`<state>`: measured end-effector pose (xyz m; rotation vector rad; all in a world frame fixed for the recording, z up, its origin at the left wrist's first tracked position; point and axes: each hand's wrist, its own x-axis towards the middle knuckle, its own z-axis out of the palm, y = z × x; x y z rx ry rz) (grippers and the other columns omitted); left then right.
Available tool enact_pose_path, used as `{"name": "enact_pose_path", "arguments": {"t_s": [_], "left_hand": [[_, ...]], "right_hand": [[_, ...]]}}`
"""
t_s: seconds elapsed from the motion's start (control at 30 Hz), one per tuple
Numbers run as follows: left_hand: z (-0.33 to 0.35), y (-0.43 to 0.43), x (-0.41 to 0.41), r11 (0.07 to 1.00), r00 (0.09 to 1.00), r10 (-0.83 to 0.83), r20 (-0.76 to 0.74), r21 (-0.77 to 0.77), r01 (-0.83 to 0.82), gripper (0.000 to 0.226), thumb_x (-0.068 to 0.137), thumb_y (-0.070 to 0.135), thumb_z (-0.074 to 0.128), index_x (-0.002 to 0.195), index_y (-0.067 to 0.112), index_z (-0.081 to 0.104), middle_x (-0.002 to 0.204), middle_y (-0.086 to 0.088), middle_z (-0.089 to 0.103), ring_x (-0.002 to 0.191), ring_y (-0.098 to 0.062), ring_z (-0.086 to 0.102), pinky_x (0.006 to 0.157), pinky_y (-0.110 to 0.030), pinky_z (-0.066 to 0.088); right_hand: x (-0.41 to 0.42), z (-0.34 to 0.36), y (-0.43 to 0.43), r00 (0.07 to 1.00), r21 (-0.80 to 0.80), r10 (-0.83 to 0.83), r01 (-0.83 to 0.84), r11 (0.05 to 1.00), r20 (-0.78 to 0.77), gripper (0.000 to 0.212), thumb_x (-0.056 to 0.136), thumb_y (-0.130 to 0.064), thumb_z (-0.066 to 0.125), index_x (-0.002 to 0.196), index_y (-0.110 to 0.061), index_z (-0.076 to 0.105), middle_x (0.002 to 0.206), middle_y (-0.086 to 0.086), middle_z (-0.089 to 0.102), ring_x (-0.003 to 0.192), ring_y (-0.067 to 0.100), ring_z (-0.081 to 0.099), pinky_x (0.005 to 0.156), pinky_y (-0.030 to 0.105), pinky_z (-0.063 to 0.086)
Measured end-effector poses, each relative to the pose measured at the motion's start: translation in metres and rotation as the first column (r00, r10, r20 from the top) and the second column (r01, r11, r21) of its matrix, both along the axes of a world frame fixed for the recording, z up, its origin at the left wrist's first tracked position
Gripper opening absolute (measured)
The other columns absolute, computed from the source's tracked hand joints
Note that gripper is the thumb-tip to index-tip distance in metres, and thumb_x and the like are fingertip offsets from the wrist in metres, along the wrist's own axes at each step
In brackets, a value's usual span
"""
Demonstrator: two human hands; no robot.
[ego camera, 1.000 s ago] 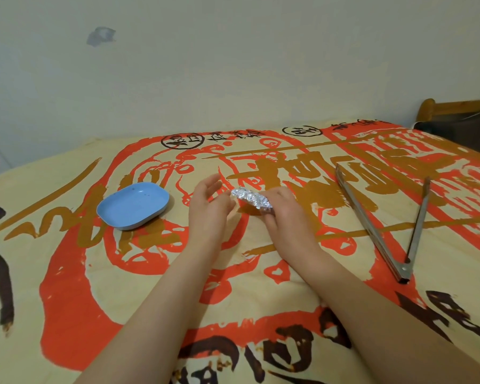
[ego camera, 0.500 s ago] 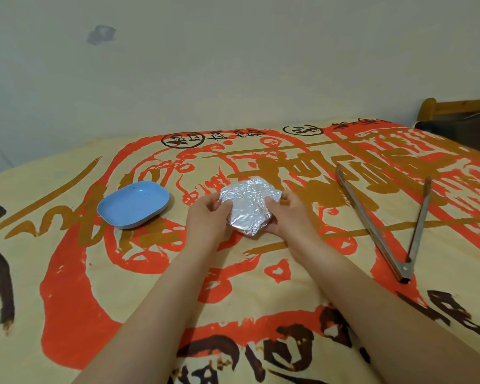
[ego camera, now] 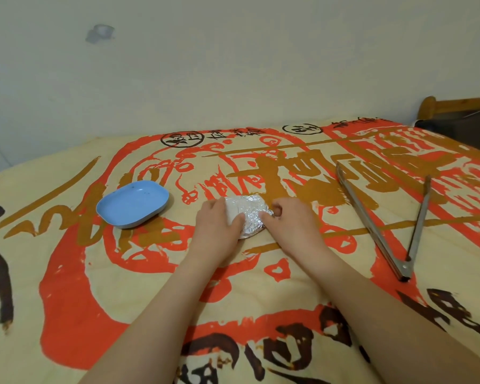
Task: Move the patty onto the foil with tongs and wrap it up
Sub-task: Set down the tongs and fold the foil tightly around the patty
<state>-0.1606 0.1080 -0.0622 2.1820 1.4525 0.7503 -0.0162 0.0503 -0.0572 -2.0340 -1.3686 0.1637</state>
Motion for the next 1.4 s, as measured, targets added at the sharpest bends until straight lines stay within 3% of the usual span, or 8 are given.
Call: {"name": "enact_pose_path", "arguments": {"t_s": [0.13, 0.27, 0.4, 0.53, 0.7, 0.9, 1.13, 1.4], "left_hand": [[-0.004, -0.005, 0.002, 0.993, 0.989, -0.114, -0.096, -0.042, 0.110, 0.074, 0.093, 0.049, 0.043, 0.150, 0.008, 0.017, 0.159, -0.014, 0.011, 0.146, -0.025, 0.009, 0.116, -0.036, 0.013], [-0.005, -0.009, 0.003, 0.985, 0.957, -0.164, -0.237, 0.008, 0.171, 0.071, 0.097, 0.051, 0.031, 0.151, 0.010, 0.010, 0.160, -0.017, -0.002, 0.147, -0.029, -0.007, 0.119, -0.043, 0.001], [-0.005, -0.012, 0.004, 0.972, 0.922, -0.170, -0.348, 0.095, 0.216, 0.067, 0.099, 0.047, 0.021, 0.151, 0.006, 0.007, 0.158, -0.024, -0.001, 0.146, -0.031, -0.012, 0.115, -0.037, -0.013], [-0.005, -0.012, 0.004, 0.970, 0.912, -0.162, -0.377, 0.110, 0.218, 0.067, 0.099, 0.047, 0.020, 0.151, 0.006, 0.007, 0.159, -0.023, 0.001, 0.146, -0.030, -0.011, 0.115, -0.037, -0.013], [-0.007, -0.011, 0.005, 0.968, 0.903, -0.143, -0.405, 0.134, 0.213, 0.067, 0.099, 0.047, 0.019, 0.151, 0.006, 0.009, 0.159, -0.022, 0.004, 0.147, -0.029, -0.006, 0.116, -0.037, -0.010], [-0.008, -0.009, 0.005, 0.978, 0.901, -0.134, -0.412, 0.090, 0.187, 0.066, 0.098, 0.050, 0.018, 0.151, 0.012, 0.008, 0.160, -0.018, 0.004, 0.147, -0.030, -0.003, 0.117, -0.038, -0.004], [-0.013, -0.010, 0.005, 0.959, 0.879, -0.129, -0.458, 0.167, 0.228, 0.059, 0.099, 0.045, 0.006, 0.152, 0.021, -0.001, 0.162, -0.003, -0.004, 0.147, -0.019, -0.013, 0.115, -0.044, -0.013], [-0.016, -0.009, 0.005, 0.963, 0.942, -0.092, -0.322, 0.212, 0.166, 0.060, 0.098, 0.047, 0.005, 0.152, 0.024, 0.000, 0.161, 0.002, -0.006, 0.146, -0.015, -0.014, 0.116, -0.043, -0.011]], "right_hand": [[-0.004, 0.004, -0.003, 0.998, 0.108, -0.010, 0.017, 0.994, -0.065, 0.033, 0.087, -0.026, 0.068, 0.116, -0.010, 0.066, 0.092, 0.004, 0.067, 0.081, 0.018, 0.061, 0.066, 0.025, 0.045], [-0.010, 0.005, -0.006, 0.994, 0.105, 0.004, -0.016, 0.994, 0.113, 0.019, 0.090, -0.019, 0.062, 0.072, -0.020, 0.054, 0.062, -0.006, 0.049, 0.059, 0.013, 0.045, 0.049, 0.019, 0.024], [-0.011, 0.002, -0.008, 0.977, 0.056, 0.008, -0.021, 0.998, 0.212, 0.019, 0.093, -0.023, 0.056, 0.075, -0.019, 0.059, 0.068, -0.002, 0.058, 0.065, 0.020, 0.053, 0.051, 0.029, 0.030], [-0.011, 0.002, -0.006, 0.971, 0.068, -0.018, 0.002, 0.998, 0.236, 0.024, 0.093, -0.028, 0.057, 0.113, -0.020, 0.066, 0.104, 0.002, 0.069, 0.101, 0.024, 0.058, 0.082, 0.036, 0.047], [-0.013, -0.004, 0.004, 0.972, -0.085, 0.191, -0.181, 0.980, 0.136, 0.057, 0.098, -0.017, 0.045, 0.150, -0.017, 0.022, 0.157, 0.003, 0.028, 0.147, 0.019, 0.017, 0.120, 0.044, 0.011], [-0.011, -0.011, 0.006, 0.957, -0.137, 0.267, -0.251, 0.958, 0.114, 0.055, 0.101, -0.018, 0.036, 0.153, -0.015, 0.016, 0.160, 0.003, 0.022, 0.148, 0.017, 0.010, 0.121, 0.041, 0.006], [-0.016, -0.010, 0.000, 0.862, -0.097, 0.331, -0.319, 0.943, 0.383, 0.049, 0.103, -0.023, 0.028, 0.152, -0.016, 0.024, 0.159, 0.002, 0.025, 0.147, 0.015, 0.014, 0.119, 0.032, 0.004], [-0.013, -0.016, 0.002, 0.933, 0.020, 0.299, -0.309, 0.951, 0.202, 0.047, 0.104, -0.024, 0.028, 0.150, -0.018, 0.028, 0.158, -0.001, 0.027, 0.146, 0.010, 0.017, 0.116, 0.025, 0.005]]}}
